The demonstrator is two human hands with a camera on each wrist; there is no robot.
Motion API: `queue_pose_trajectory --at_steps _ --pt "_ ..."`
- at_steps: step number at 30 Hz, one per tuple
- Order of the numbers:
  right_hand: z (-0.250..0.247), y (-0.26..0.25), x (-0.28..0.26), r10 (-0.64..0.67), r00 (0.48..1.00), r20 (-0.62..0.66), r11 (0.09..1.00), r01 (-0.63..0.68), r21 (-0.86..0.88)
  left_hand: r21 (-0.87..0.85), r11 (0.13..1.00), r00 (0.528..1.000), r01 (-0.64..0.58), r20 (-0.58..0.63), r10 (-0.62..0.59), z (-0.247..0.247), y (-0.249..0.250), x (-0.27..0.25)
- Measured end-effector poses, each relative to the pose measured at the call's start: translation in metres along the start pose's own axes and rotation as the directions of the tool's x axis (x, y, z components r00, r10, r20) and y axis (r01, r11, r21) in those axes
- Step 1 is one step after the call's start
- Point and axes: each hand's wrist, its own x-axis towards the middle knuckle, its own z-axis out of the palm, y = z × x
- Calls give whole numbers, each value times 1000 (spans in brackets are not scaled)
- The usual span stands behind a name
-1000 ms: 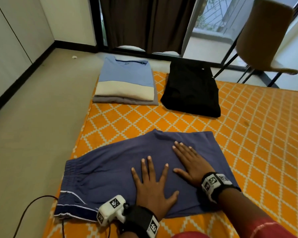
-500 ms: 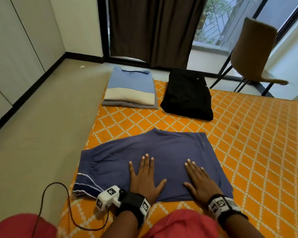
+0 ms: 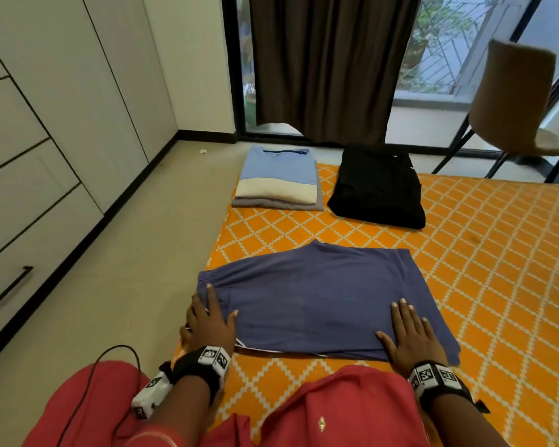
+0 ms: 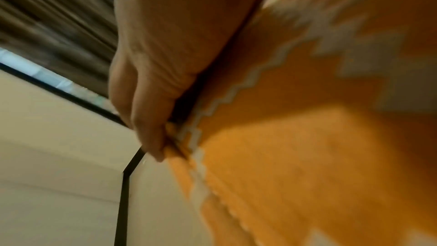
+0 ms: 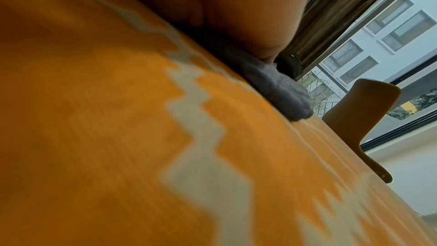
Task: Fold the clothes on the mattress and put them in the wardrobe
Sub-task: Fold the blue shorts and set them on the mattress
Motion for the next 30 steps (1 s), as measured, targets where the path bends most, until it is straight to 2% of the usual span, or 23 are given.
queue_pose_trajectory --at_steps 4,8,10,12,14,16,18,21,23,25,27,29,30 --pt "-4 -1 -1 1 999 50 999 1 -40 -131 966 972 223 107 -210 -31 -2 22" --pt "-7 0 -2 -14 996 89 1000 14 0 -158 908 904 389 256 -343 -32 -20 37" --pt "-7 1 -2 -21 996 89 1000 19 23 -200 883 884 425 302 -357 -33 -23 38" --pt "-5 2 -1 -27 996 82 999 24 33 -314 845 881 434 342 -326 -36 -23 37" --pt "-4 3 -2 -32 997 72 999 29 34 -434 765 868 475 372 -329 -42 -18 34" --pt "-1 4 -2 -35 997 63 999 33 41 -579 668 882 467 354 -310 -49 -10 31" --pt "2 5 -1 -44 998 38 998 42 54 -720 589 930 367 274 -244 -57 11 25" --pt "6 6 -1 -50 999 -4 997 50 55 -743 654 990 143 113 -87 -71 63 7" --pt "10 8 0 -55 998 -36 997 57 53 -750 661 999 -5 25 36 -77 104 -10" --pt "13 9 2 -67 996 -64 996 70 47 -760 636 987 -133 -43 154 -76 148 -26" --pt "19 9 2 -77 992 -101 996 82 46 -787 566 936 -246 -41 350 -68 189 -39" --pt "21 10 3 -85 986 -142 994 94 56 -867 446 810 -224 89 579 -57 219 -47" --pt "21 11 3 -86 987 -132 994 94 54 -870 439 742 -224 140 656 -46 225 -46"
